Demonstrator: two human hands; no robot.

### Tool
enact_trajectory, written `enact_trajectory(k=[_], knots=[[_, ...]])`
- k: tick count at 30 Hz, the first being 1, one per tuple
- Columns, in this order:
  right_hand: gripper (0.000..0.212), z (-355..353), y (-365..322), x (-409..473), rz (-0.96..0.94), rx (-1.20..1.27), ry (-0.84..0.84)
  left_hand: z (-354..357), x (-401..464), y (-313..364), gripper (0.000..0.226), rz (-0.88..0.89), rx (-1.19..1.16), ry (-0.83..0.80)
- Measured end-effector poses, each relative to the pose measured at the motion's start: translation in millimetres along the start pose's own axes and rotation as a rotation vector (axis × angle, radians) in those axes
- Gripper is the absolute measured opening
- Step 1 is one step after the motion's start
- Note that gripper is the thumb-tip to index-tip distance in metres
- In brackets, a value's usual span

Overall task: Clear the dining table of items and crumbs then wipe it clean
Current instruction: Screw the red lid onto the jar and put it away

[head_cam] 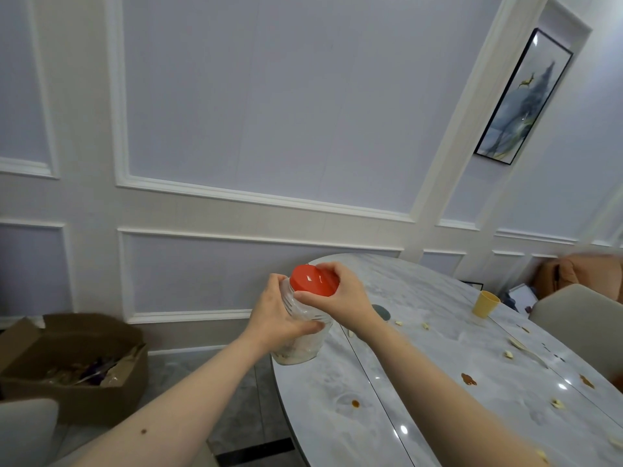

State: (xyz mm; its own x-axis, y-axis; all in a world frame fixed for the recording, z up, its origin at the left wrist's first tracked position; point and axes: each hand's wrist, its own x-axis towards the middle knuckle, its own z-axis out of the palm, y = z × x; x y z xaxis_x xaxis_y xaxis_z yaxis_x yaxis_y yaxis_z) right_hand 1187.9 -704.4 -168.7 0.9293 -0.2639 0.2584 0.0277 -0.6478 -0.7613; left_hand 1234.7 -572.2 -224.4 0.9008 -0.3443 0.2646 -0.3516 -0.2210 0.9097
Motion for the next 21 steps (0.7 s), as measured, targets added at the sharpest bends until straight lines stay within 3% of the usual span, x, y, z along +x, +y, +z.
enact_trajectory(k=[10, 17, 21], knots=[[0.073, -10, -4, -5, 0.005, -0.016, -0.059, 1, -1, 0, 0.080, 0.003, -0.008, -0.016], [0.077, -2, -10, -4, 0.051, -0.184, -0.042, 7, -2, -1, 0.080, -0.015, 0.006, -0.007], [0.089, -11, -12, 3, 0.082, -0.170, -0.231, 6, -3, -2, 0.081, -0.008, 0.011, -0.021]])
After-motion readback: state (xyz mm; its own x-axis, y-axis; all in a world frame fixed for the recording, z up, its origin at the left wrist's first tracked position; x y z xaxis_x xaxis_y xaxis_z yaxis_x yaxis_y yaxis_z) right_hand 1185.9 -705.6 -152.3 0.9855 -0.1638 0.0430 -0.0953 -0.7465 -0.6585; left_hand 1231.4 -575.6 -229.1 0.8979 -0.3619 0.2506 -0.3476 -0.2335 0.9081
